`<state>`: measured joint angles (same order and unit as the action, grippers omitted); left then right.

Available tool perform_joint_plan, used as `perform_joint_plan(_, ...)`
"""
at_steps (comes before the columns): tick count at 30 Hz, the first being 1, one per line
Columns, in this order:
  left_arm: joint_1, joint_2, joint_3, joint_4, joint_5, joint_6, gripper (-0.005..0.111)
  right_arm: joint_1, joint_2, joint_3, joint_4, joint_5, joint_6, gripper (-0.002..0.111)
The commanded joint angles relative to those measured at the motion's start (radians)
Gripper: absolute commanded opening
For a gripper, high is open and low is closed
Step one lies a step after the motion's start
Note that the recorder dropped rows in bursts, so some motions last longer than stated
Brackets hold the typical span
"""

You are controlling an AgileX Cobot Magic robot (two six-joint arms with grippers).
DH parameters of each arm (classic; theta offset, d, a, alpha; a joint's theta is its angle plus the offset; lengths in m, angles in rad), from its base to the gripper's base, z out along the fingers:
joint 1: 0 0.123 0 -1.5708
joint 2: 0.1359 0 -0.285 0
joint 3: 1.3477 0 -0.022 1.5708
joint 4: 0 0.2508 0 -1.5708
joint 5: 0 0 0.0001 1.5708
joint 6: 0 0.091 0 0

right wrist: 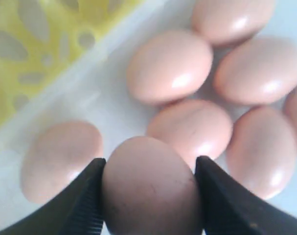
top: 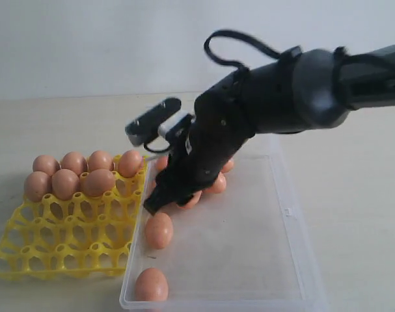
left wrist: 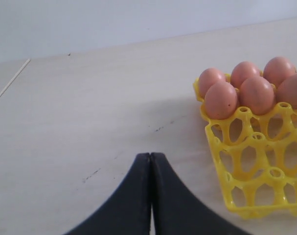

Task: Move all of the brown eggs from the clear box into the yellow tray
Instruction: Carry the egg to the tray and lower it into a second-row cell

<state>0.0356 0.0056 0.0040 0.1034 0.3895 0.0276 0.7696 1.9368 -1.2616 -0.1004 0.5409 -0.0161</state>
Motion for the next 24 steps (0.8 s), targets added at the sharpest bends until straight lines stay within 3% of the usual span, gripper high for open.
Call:
perform_joint_plan(1, -0.008, -0.006, -0.004, -0.002, -0.009, -0.005, 0.0, 0.01, -0.11, -0.016, 0.048, -0.141, -0.054, 0.0)
perform_joint_plan(4, -0.008, -0.006, -0.004, -0.002, -0.009, -0.005, 0.0, 0.022, -0.082, -0.083, 0.04, -0.074, -0.071, 0.0)
perform_joint_plan(15, -0.008, -0.006, -0.004, -0.002, -0.009, -0.005, 0.0, 0.056, 0.199, -0.581, -0.199, 0.453, -0.105, 0.0)
perform_joint_plan(24, -0.008, -0.006, -0.004, -0.002, -0.009, -0.005, 0.0, 0.104, 0.383, -0.819, -0.215, 0.571, -0.199, 0.0)
